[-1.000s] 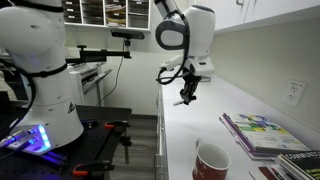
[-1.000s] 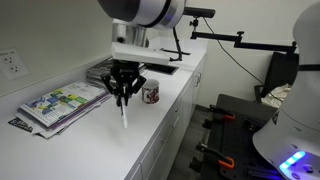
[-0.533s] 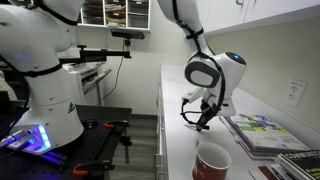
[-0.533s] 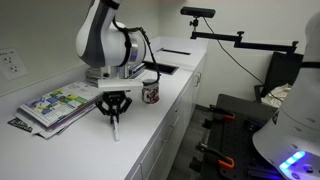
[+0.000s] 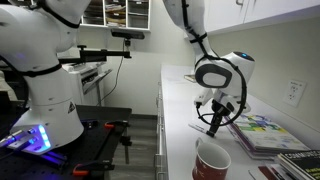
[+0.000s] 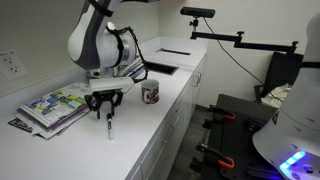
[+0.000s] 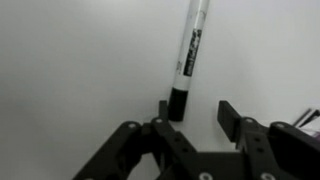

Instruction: Put the marker on the countertop

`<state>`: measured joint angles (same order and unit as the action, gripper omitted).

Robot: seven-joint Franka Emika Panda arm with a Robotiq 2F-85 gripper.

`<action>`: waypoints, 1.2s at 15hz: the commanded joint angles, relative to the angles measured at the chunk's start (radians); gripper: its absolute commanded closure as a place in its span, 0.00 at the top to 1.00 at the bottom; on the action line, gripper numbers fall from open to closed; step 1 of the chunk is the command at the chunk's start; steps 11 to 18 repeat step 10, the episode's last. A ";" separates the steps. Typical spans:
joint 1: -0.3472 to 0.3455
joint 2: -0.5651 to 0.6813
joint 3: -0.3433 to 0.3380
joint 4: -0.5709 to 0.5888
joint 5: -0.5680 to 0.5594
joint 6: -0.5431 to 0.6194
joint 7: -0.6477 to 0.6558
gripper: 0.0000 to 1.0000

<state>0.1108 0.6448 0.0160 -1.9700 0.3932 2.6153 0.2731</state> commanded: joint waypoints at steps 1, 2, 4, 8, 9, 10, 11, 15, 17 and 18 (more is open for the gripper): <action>0.066 -0.109 -0.046 -0.116 -0.124 0.111 0.038 0.90; 0.080 -0.144 -0.055 -0.152 -0.156 0.141 0.046 0.98; 0.118 -0.213 -0.091 -0.217 -0.225 0.167 0.088 1.00; 0.187 -0.346 -0.190 -0.336 -0.406 0.192 0.227 1.00; 0.194 -0.375 -0.208 -0.357 -0.454 0.195 0.263 1.00; 0.192 -0.400 -0.216 -0.376 -0.498 0.191 0.284 1.00; 0.192 -0.400 -0.216 -0.376 -0.498 0.191 0.284 1.00; 0.192 -0.400 -0.216 -0.376 -0.498 0.191 0.284 1.00; 0.192 -0.400 -0.216 -0.376 -0.498 0.191 0.284 1.00; 0.192 -0.400 -0.216 -0.376 -0.498 0.191 0.284 1.00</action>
